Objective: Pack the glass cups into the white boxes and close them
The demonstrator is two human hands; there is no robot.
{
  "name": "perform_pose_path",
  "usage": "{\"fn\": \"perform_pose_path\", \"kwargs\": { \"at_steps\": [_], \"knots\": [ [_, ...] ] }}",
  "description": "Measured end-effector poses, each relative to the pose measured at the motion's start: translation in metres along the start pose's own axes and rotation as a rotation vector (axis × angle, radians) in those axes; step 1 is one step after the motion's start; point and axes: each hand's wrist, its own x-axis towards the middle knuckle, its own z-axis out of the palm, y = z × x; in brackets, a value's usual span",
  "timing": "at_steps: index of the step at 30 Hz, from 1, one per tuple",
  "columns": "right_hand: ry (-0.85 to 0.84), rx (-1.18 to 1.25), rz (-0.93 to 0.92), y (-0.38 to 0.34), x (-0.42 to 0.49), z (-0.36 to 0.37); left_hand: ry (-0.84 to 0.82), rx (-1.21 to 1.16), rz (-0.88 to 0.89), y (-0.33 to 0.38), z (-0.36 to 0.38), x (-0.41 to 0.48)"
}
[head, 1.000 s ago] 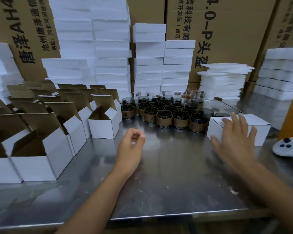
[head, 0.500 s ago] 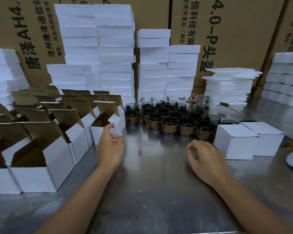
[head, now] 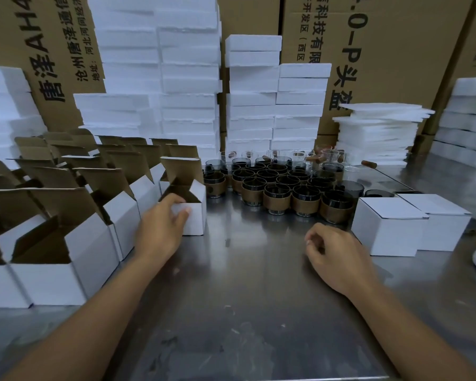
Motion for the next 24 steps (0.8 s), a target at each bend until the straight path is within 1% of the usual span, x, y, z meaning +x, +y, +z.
{"fn": "perform_pose_path", "kwargs": {
  "at_steps": [6,10,14,18,20,21,22,24],
  "knots": [
    [-0.009,0.001,0.011,0.0,-0.001,0.0,0.005,-0.017,0.159,0.041,0.013,-0.025],
    [0.0,-0.004,0.01,0.0,0.0,0.0,-0.035,-0.01,0.228,0.066,0.027,-0.046],
    [-0.004,-0.001,0.009,0.001,0.0,0.0,0.069,0.048,0.387,0.08,0.034,-0.06],
    [0.009,0.012,0.013,0.001,-0.001,0.0,0.18,-0.02,0.501,0.077,0.033,-0.064],
    [0.021,0.015,0.007,0.002,-0.001,0.001,0.217,-0.081,0.479,0.071,0.033,-0.061],
    [0.022,0.016,0.005,0.002,-0.001,0.001,0.204,-0.139,0.433,0.068,0.033,-0.058],
    [0.022,0.02,0.003,0.002,-0.001,0.002,0.163,-0.218,0.368,0.066,0.032,-0.056],
    [0.024,0.041,0.011,0.002,-0.001,0.001,0.021,-0.403,0.218,0.065,0.03,-0.051]
  ]
}}
